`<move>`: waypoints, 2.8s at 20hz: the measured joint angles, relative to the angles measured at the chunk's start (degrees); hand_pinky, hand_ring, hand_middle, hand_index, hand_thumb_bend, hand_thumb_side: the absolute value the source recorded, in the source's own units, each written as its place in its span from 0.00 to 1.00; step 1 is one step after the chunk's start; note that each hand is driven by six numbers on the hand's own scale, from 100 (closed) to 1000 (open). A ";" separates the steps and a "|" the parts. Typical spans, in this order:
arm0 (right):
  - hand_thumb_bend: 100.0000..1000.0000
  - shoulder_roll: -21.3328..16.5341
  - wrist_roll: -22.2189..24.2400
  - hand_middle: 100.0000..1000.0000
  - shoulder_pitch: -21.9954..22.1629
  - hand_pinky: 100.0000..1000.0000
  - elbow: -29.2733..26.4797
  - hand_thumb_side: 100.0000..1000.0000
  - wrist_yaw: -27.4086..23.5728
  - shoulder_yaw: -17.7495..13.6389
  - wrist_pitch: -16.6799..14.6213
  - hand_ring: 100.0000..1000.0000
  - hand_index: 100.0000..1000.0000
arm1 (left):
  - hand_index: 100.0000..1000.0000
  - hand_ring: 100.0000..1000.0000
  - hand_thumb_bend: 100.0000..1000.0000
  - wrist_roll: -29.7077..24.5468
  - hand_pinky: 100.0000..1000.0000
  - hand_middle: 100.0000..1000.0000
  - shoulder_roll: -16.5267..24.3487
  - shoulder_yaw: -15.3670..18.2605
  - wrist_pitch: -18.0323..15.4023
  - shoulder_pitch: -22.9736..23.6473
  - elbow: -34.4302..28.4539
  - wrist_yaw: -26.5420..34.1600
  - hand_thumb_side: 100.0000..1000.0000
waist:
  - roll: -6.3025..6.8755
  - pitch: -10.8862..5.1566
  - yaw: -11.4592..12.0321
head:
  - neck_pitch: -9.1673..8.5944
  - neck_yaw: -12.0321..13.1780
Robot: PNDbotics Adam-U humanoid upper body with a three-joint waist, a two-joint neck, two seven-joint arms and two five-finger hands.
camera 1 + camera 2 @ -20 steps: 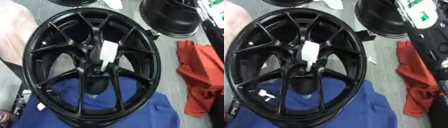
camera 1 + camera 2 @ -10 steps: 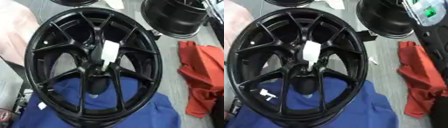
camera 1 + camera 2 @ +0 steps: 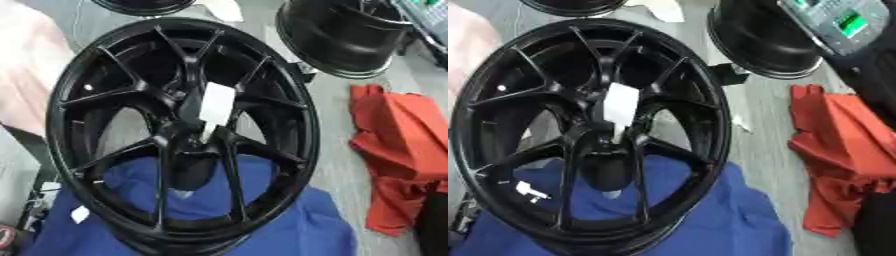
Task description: Pull the pin out of the wheel hub.
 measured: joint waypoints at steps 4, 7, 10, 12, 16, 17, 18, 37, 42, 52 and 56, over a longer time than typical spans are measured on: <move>0.22 -0.74 3.68 0.73 0.48 0.83 -2.58 0.38 3.51 1.12 -3.62 0.81 0.80 | 0.79 0.75 0.41 -0.11 0.82 0.68 0.02 -0.05 0.09 0.00 -0.18 -0.02 0.75 | -0.05 -0.01 -0.15 | 0.00 -0.01; 0.23 -0.97 6.38 0.73 0.35 0.83 -2.90 0.38 4.63 1.90 -6.28 0.81 0.80 | 0.79 0.75 0.41 -0.24 0.82 0.68 0.03 -0.33 0.19 0.00 -0.30 -0.03 0.75 | -0.06 -0.01 -0.42 | 0.01 -0.01; 0.24 -1.08 9.06 0.74 0.14 0.83 -3.02 0.37 4.66 2.35 -8.96 0.81 0.81 | 0.79 0.75 0.41 -0.27 0.82 0.68 0.05 -0.35 0.20 0.00 -0.31 -0.04 0.75 | -0.06 -0.01 -0.44 | 0.01 -0.01; 0.25 -1.10 10.82 0.74 0.11 0.83 -3.13 0.37 4.57 2.46 -10.72 0.81 0.81 | 0.79 0.75 0.41 -0.30 0.82 0.68 0.21 -0.36 0.23 -0.01 -0.31 -0.04 0.75 | -0.06 -0.01 -0.53 | 0.02 -0.01; 0.26 -1.23 14.12 0.74 -0.16 0.83 -3.17 0.35 4.02 2.22 -13.56 0.81 0.81 | 0.79 0.75 0.41 -0.36 0.82 0.68 0.48 -0.36 0.29 0.00 -0.31 -0.05 0.75 | -0.05 -0.08 -0.84 | 0.07 0.08; 0.28 -1.23 14.93 0.74 -0.32 0.83 -3.17 0.35 3.68 2.01 -13.96 0.81 0.81 | 0.79 0.75 0.41 -0.37 0.82 0.68 0.48 -0.36 0.30 0.03 -0.31 -0.05 0.74 | -0.05 -0.15 -0.96 | 0.09 0.13; 0.28 -1.24 15.75 0.75 -0.41 0.83 -3.17 0.32 3.25 1.75 -14.30 0.81 0.81 | 0.79 0.75 0.41 -0.38 0.82 0.68 0.48 -0.36 0.31 0.09 -0.31 -0.05 0.75 | -0.04 -0.26 -1.13 | 0.17 0.17; 0.43 -1.01 32.73 0.77 -8.33 0.84 -3.19 0.12 -1.57 4.52 -20.03 0.83 0.83 | 0.79 0.76 0.40 -0.88 0.82 0.68 0.49 -0.71 0.48 0.56 -0.30 -0.05 0.75 | -0.11 -0.63 -1.66 | 0.23 1.15; 0.43 0.91 36.25 0.77 -12.60 0.84 -3.19 0.11 -3.11 5.91 -18.64 0.83 0.82 | 0.79 0.76 0.40 -0.99 0.82 0.68 0.49 -0.73 0.47 0.89 -0.30 -0.05 0.75 | -0.59 -0.63 -1.43 | 0.23 1.15; 0.43 3.38 39.34 0.76 -16.85 0.83 -3.21 0.07 -4.27 8.31 -15.63 0.81 0.82 | 0.78 0.76 0.39 -1.23 0.82 0.68 0.49 -0.95 0.71 1.01 -0.31 -0.40 0.75 | -2.05 0.12 -0.65 | 0.23 1.16; 0.43 3.48 39.82 0.75 -17.05 0.82 -3.21 0.06 -4.17 9.51 -15.15 0.81 0.81 | 0.78 0.76 0.39 -1.24 0.82 0.68 0.49 -1.01 0.74 1.01 -0.32 -0.53 0.76 | -2.48 0.59 -0.40 | 0.23 1.15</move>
